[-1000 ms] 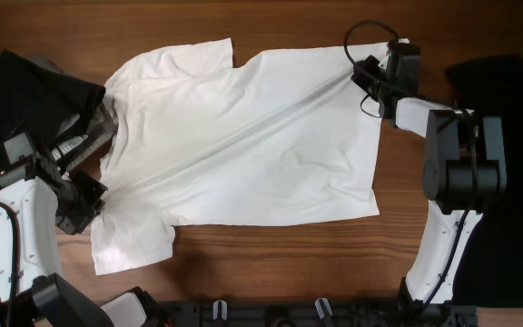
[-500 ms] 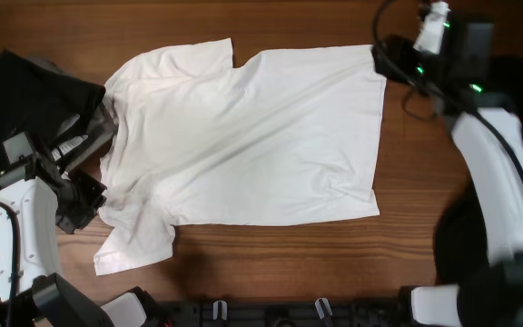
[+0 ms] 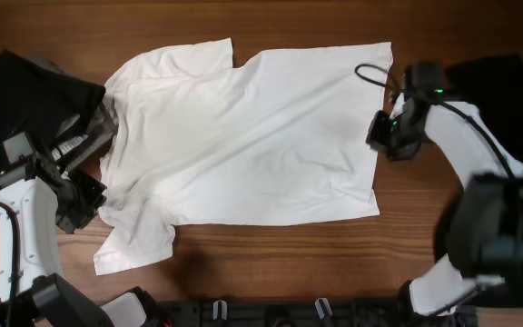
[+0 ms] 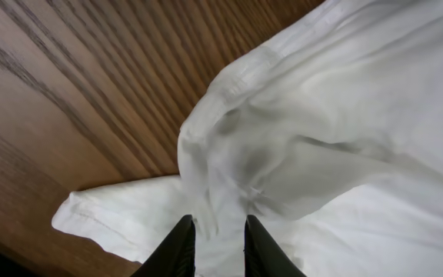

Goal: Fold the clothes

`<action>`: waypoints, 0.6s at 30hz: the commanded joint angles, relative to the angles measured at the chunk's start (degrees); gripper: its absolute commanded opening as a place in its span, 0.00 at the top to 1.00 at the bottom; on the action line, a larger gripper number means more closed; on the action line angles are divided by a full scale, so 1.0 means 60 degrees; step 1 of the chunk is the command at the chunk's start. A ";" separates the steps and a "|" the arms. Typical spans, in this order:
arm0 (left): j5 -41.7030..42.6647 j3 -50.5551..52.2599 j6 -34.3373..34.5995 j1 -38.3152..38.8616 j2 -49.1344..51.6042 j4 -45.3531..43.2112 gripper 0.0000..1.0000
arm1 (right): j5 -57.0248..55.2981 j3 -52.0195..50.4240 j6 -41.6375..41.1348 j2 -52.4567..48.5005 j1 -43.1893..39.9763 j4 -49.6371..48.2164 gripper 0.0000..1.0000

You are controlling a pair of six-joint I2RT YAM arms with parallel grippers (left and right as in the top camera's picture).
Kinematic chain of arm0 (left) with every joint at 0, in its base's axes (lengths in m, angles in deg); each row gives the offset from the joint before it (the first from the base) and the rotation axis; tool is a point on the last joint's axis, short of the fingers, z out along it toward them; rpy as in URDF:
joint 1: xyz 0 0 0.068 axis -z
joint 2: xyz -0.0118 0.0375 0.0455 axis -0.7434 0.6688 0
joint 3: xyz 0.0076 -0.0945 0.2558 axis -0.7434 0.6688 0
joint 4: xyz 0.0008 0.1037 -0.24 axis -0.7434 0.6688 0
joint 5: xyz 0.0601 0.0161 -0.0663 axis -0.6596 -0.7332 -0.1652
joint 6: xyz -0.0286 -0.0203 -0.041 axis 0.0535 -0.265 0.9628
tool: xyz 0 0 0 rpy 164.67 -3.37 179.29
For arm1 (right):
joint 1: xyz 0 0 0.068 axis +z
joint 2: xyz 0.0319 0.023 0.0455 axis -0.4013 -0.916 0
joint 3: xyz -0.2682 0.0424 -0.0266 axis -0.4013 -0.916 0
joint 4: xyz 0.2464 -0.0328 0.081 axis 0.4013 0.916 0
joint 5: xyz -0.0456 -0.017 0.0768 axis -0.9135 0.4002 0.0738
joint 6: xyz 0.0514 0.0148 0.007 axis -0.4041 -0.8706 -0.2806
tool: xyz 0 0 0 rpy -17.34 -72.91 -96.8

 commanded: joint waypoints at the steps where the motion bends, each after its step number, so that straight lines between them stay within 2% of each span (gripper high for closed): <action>1: 0.0022 -0.0029 -0.0113 -0.0055 -0.0051 -0.0066 0.78 | 0.0280 -0.0066 -0.0310 -0.1177 0.0069 -0.0871 0.96; 6: 0.0022 -0.0029 -0.0113 -0.0055 -0.0051 -0.0102 0.78 | 0.0211 -0.0066 -0.0834 -0.2208 0.0069 -0.2124 0.96; 9: 0.0025 -0.0029 -0.0109 -0.0055 -0.0051 -0.0113 0.78 | -0.1213 -0.0062 -0.1854 -0.2816 0.0004 -0.3348 0.96; 12: 0.0288 -0.0029 -0.0109 -0.0055 -0.0051 -0.0189 0.75 | -0.1781 0.0011 -0.2266 -0.3060 -0.0266 -0.4513 0.96; 16: 0.0892 -0.0029 -0.0109 -0.0055 -0.0051 -0.0393 0.66 | -0.1574 0.0732 -0.2302 -0.3020 -0.0827 -0.4583 0.96; 18: 0.0998 -0.0029 -0.0109 -0.0055 -0.0051 -0.0433 0.64 | -0.0965 0.1501 -0.1654 -0.2983 -0.1158 -0.4069 0.90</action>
